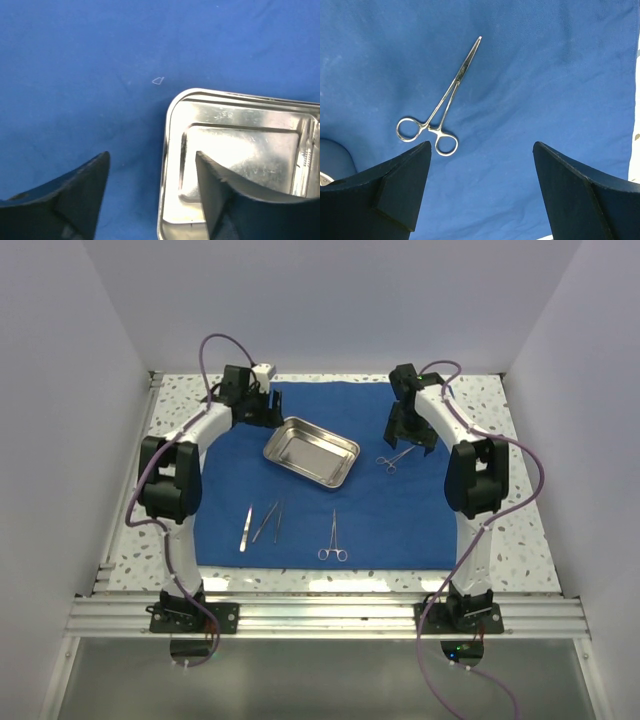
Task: Open and lay out the surgical kit
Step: Move the container from the surgical kit, then pick up the medical item from the surgical kit, then place the medical item in the surgical kit.
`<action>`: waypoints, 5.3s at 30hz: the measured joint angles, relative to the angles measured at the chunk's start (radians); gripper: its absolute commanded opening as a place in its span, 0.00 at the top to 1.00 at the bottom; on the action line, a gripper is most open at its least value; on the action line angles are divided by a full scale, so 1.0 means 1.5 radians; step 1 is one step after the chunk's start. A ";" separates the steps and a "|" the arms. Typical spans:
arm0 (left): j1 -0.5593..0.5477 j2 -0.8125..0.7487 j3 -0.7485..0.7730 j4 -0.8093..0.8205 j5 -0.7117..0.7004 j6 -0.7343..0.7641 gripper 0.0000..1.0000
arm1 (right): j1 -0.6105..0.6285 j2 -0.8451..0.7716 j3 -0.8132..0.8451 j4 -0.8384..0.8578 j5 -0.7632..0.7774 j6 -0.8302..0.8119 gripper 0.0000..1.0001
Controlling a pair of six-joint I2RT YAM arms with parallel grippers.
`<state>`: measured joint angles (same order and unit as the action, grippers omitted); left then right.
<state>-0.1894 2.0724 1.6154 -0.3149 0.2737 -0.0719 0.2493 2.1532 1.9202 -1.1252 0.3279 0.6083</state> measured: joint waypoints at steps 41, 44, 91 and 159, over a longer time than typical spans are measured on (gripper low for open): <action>0.010 0.128 0.187 -0.076 -0.275 -0.071 0.00 | -0.023 -0.060 -0.111 0.082 -0.003 0.071 0.25; 0.019 0.124 0.178 -0.073 -0.304 -0.080 0.00 | -0.023 -0.026 -0.089 0.097 0.002 0.089 0.28; 0.016 -0.105 -0.050 -0.075 -0.274 -0.096 0.10 | -0.021 0.078 -0.037 0.134 0.038 0.171 1.00; -0.107 -0.113 0.100 -0.147 -0.303 -0.149 0.01 | 0.358 -0.367 -0.525 0.388 -0.054 0.089 0.01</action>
<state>-0.3492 1.9034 1.7657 -0.5358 -0.1810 -0.2958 0.7868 1.6020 1.1332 -0.5434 0.2466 0.7414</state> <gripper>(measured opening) 0.993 0.986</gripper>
